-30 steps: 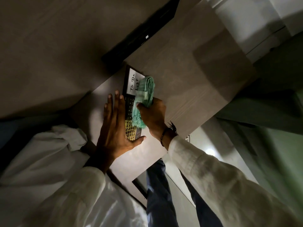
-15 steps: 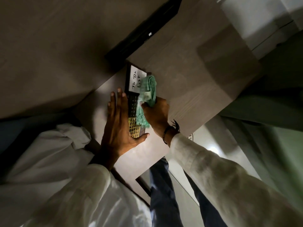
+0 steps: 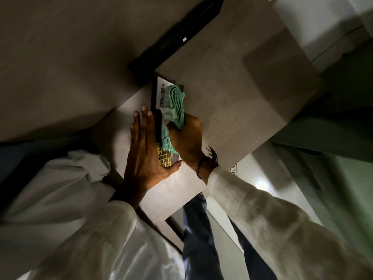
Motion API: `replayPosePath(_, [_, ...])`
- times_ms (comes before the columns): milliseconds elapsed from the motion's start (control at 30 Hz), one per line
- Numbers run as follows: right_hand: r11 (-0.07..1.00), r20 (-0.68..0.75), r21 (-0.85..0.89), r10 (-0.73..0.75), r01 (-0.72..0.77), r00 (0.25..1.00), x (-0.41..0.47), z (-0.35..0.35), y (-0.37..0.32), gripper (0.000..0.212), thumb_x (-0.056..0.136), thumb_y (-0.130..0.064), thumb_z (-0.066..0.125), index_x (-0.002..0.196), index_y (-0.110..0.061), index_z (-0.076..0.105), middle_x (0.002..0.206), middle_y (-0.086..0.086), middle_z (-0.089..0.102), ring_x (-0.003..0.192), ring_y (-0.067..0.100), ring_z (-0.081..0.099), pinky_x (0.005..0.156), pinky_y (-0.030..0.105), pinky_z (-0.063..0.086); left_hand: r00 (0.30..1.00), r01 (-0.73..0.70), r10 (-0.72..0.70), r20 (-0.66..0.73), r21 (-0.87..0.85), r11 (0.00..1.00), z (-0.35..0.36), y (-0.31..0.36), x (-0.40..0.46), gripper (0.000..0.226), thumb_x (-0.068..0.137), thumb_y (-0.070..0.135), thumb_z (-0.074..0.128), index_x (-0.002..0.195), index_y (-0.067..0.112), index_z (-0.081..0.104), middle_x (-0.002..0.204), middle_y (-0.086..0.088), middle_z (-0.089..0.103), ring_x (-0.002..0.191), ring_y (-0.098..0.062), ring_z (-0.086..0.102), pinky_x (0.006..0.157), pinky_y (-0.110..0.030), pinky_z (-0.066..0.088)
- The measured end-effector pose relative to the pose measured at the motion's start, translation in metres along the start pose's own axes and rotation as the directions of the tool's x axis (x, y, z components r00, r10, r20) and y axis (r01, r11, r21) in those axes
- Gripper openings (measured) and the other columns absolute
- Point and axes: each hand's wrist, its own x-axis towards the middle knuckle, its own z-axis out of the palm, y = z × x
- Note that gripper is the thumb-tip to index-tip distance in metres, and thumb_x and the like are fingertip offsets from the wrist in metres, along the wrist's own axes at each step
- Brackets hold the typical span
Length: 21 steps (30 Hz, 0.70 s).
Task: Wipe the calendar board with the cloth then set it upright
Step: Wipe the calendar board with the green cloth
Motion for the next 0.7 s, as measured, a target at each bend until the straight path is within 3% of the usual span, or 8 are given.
replayPosePath(133, [0.985, 0.023, -0.028, 0.171, -0.170, 0.985, 0.009, -0.004, 0.008, 0.012, 0.079, -0.011, 0.071, 0.082, 0.000, 0.074, 0.079, 0.019, 0.076, 0.075, 0.037, 0.072, 0.068, 0.046, 0.060, 1.000, -0.006, 0.006, -0.005, -0.005, 1.000, 0.002, -0.003, 0.000, 0.145, 0.064, 0.075, 0.073, 0.163, -0.002, 0.001, 0.174, -0.026, 0.003, 0.162, -0.041, 0.001, 0.131, -0.056, 0.012])
replayPosePath(267, [0.999, 0.017, 0.004, 0.041, -0.041, 0.999, 0.001, -0.001, -0.003, 0.010, 0.075, -0.014, 0.074, 0.083, -0.007, 0.075, 0.076, 0.008, 0.077, 0.070, 0.025, 0.073, 0.061, 0.039, 0.061, 1.000, 0.008, -0.008, -0.003, -0.004, 1.000, 0.003, -0.004, -0.002, 0.147, 0.063, 0.077, 0.073, 0.164, -0.001, 0.000, 0.174, -0.025, 0.002, 0.162, -0.041, 0.002, 0.132, -0.053, 0.011])
replayPosePath(400, [0.978, 0.025, 0.022, 0.207, -0.208, 0.978, 0.006, -0.004, 0.006, 0.010, 0.077, -0.009, 0.072, 0.086, -0.004, 0.075, 0.080, 0.015, 0.076, 0.074, 0.033, 0.072, 0.066, 0.046, 0.060, 1.000, -0.009, 0.009, -0.013, 0.007, 1.000, 0.002, -0.003, 0.000, 0.147, 0.063, 0.071, 0.079, 0.164, -0.001, -0.001, 0.174, -0.024, 0.000, 0.163, -0.041, 0.001, 0.131, -0.054, 0.012])
replayPosePath(500, [0.974, 0.118, 0.013, 0.222, -0.226, 0.968, 0.004, -0.006, -0.002, 0.015, 0.076, -0.007, 0.070, 0.091, -0.006, 0.075, 0.084, 0.015, 0.077, 0.078, 0.035, 0.073, 0.071, 0.049, 0.061, 0.999, 0.022, -0.023, -0.026, -0.008, 1.000, 0.003, -0.002, -0.002, 0.147, 0.063, 0.068, 0.081, 0.164, -0.003, 0.001, 0.174, -0.025, 0.002, 0.162, -0.042, 0.003, 0.131, -0.056, 0.013])
replayPosePath(633, [0.853, 0.336, 0.293, 0.332, -0.432, 0.881, 0.012, -0.027, -0.018, 0.015, 0.077, -0.001, 0.070, 0.084, -0.013, 0.075, 0.089, 0.013, 0.078, 0.079, 0.030, 0.075, 0.073, 0.046, 0.063, 0.998, 0.056, -0.056, -0.031, 0.005, 0.998, -0.002, 0.000, 0.001, 0.145, 0.066, 0.065, 0.085, 0.164, -0.003, 0.003, 0.175, -0.022, 0.003, 0.163, -0.040, 0.004, 0.132, -0.052, 0.009])
replayPosePath(700, [0.840, 0.284, 0.325, 0.351, -0.434, 0.892, 0.025, -0.048, -0.020, 0.018, 0.081, 0.004, 0.065, 0.089, -0.010, 0.074, 0.087, 0.013, 0.074, 0.074, 0.025, 0.070, 0.065, 0.039, 0.060, 0.998, 0.054, -0.054, -0.020, -0.003, 0.999, -0.005, 0.003, 0.003, 0.145, 0.066, 0.063, 0.085, 0.165, -0.001, 0.001, 0.175, -0.022, 0.003, 0.163, -0.041, 0.004, 0.131, -0.052, 0.010])
